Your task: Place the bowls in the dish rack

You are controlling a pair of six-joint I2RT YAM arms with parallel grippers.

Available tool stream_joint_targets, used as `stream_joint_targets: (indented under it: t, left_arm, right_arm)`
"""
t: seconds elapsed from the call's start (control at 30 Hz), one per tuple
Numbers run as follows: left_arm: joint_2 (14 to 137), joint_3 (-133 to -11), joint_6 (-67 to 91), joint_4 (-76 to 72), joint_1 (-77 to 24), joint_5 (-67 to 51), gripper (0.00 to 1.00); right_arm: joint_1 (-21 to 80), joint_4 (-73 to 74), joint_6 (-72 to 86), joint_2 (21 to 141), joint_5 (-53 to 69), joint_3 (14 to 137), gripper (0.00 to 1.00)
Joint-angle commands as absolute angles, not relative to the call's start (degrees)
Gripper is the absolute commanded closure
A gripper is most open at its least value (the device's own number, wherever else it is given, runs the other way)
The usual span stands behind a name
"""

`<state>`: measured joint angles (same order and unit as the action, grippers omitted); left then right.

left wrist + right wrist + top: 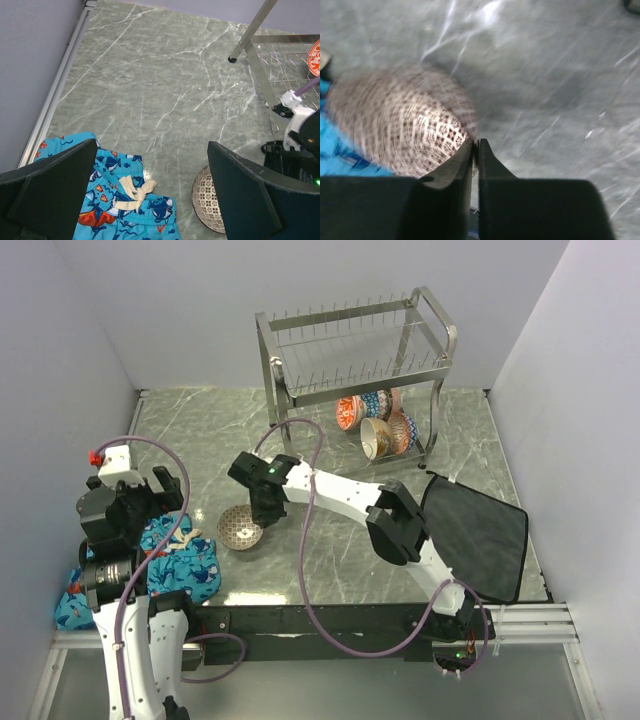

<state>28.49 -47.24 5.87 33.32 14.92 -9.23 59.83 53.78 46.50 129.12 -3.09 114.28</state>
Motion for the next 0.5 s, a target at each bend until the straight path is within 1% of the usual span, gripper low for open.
stream_joint_targets:
  t: [0.0, 0.17, 0.2, 0.27, 0.33, 0.43, 0.47]
  left_arm:
    - [28.9, -48.3, 6.4, 30.8, 15.2, -10.1, 0.01]
    - [29.6, -49.5, 5.1, 31.6, 15.2, -9.5, 0.01]
    - [29.7, -49.7, 5.0, 31.6, 15.3, -9.7, 0.01]
    - [30.4, -50.4, 4.4, 31.5, 14.9, -9.8, 0.01]
    - [31.1, -51.1, 4.4, 30.7, 14.5, -9.3, 0.01]
    - [32.5, -51.7, 4.8, 29.4, 13.7, -9.8, 0.01]
    - [32.9, -51.9, 5.7, 28.6, 13.6, -9.9, 0.01]
  right_arm:
    - [61.6, 51.5, 41.9, 120.9, -3.9, 110.6, 1.0]
    - [61.4, 47.6, 35.1, 114.4, -7.9, 102.8, 1.0]
    - [60.4, 47.1, 33.9, 111.8, -7.6, 101.4, 1.0]
    - [58.8, 44.6, 28.9, 108.7, -3.4, 96.4, 1.0]
    - [57.1, 44.2, 26.4, 103.6, -3.5, 91.5, 1.0]
    - [54.4, 44.6, 21.5, 95.9, -7.5, 84.3, 1.0]
    - [53.7, 44.9, 19.9, 92.1, -12.9, 82.6, 1.0]
